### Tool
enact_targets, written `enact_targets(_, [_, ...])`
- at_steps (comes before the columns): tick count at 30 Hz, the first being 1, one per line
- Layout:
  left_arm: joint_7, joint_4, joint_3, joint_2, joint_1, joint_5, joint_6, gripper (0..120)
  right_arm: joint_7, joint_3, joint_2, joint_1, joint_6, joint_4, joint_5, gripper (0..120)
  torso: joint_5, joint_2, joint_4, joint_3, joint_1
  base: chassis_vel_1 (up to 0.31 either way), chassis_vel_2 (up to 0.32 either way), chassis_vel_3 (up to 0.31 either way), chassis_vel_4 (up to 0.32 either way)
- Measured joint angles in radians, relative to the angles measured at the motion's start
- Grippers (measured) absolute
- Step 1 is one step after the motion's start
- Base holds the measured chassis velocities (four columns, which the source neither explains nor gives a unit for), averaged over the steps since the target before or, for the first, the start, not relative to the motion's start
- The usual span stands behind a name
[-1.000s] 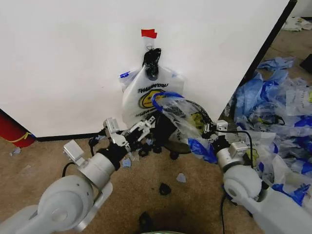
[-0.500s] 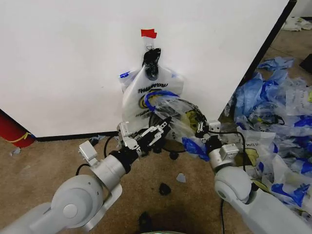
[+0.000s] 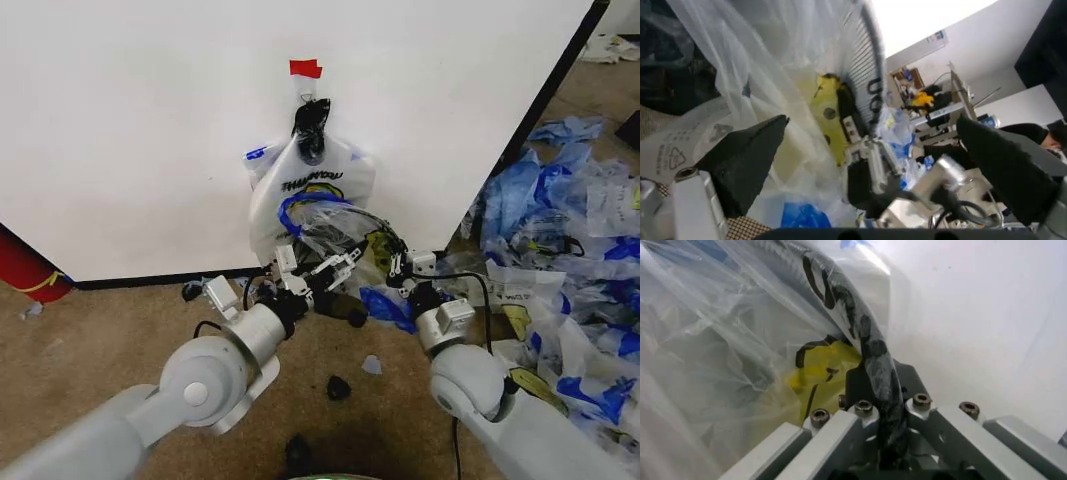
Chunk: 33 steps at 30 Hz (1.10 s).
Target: Pick up the garbage bag from the wall and place it over the trash bin.
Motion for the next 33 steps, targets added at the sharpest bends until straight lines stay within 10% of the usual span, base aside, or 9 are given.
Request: enact_targets(33, [-0.105, 0.098, 0.108, -0.082, -0.112, 0.028, -0.024, 91, -0.019, 0.084, -0.065, -0.054, 0.038, 0.028, -0.01, 0, -0.0002, 0.0, -0.0003, 0.0, 0.0, 0.0, 0.0, 0.0, 0.0])
